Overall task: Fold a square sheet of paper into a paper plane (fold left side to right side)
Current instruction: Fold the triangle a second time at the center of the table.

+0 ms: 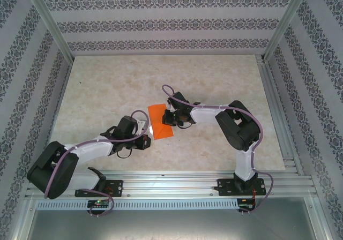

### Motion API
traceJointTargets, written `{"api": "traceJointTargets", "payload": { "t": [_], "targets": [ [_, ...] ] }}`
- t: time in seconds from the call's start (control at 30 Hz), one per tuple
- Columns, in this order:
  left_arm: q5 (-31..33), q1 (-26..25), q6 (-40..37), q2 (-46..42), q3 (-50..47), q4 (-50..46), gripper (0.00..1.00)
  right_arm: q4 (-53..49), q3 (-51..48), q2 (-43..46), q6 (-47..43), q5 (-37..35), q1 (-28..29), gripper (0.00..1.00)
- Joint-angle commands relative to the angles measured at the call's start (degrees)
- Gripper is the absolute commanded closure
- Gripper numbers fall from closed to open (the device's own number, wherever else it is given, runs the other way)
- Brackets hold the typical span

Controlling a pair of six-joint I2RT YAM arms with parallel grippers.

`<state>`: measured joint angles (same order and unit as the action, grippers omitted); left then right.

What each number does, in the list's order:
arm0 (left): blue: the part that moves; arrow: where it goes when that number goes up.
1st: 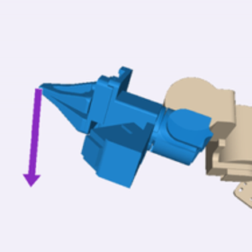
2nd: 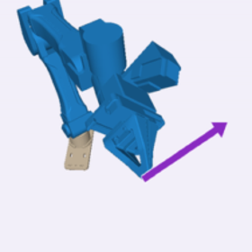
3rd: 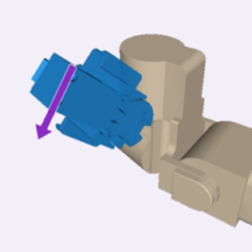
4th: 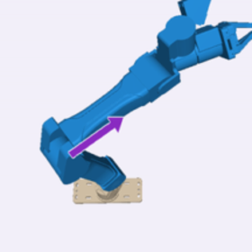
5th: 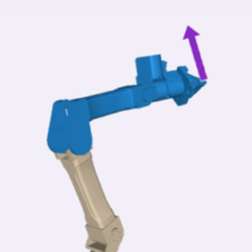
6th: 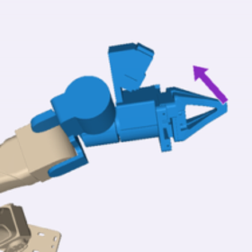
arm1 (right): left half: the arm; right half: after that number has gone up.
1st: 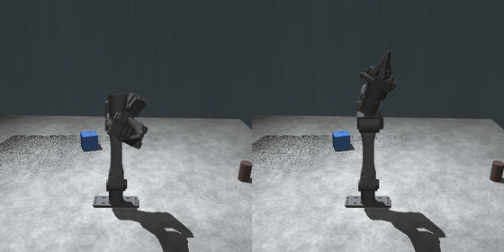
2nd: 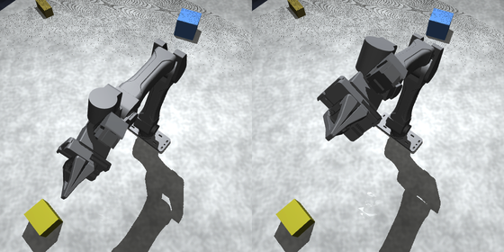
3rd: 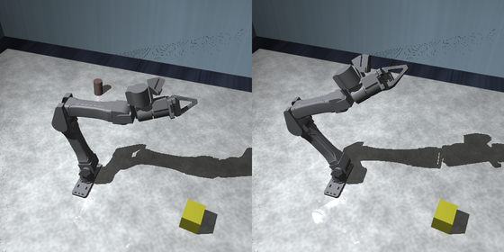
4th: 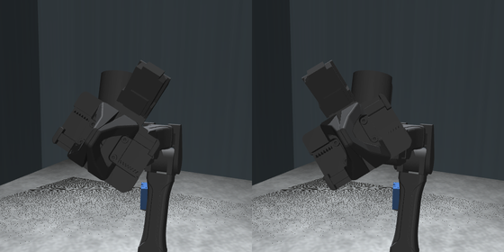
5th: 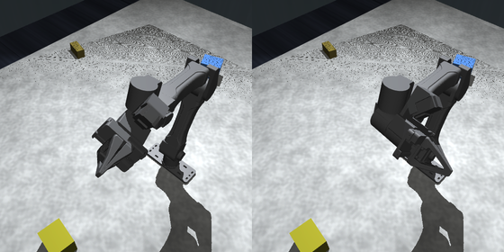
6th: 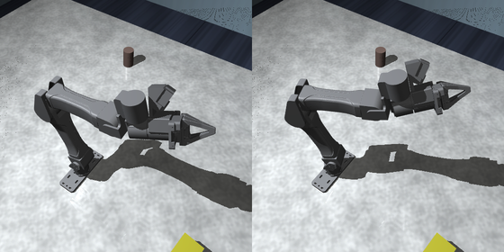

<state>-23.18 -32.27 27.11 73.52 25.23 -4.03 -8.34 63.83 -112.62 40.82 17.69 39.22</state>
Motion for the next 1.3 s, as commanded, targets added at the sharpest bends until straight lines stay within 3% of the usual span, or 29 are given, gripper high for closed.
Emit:
{"api": "traceJointTargets", "payload": {
  "t": [0.0,0.23,0.47,0.87,1.07,1.27],
  "targets": [
    [0.5,0.6,0.7,-1.0,6.4,-3.8,1.0,-5.5,-1.2,-3.3,-0.9,-3.3,-0.8,0.97],
    [-7.1,0.8,0.9,12.3,13.5,3.2,1.0,-5.5,-0.9,-3.5,-0.9,-3.0,-0.8,0.97],
    [-8.4,0.8,0.7,20.7,13.8,9.0,1.0,-6.0,-0.7,-3.6,-1.2,-3.0,-0.8,0.97],
    [-2.8,0.8,-0.4,22.1,12.3,6.4,1.0,-6.7,-0.7,-3.6,-1.4,-3.2,-0.8,0.97],
    [0.7,0.7,4.5,21.2,5.7,8.2,1.0,-7.4,-0.9,-3.5,-1.8,-3.6,-1.1,0.97],
    [-0.3,0.8,10.4,20.0,-0.1,9.9,1.0,-8.0,-1.0,-3.6,-1.9,-4.1,-1.2,0.97]
  ]
}}
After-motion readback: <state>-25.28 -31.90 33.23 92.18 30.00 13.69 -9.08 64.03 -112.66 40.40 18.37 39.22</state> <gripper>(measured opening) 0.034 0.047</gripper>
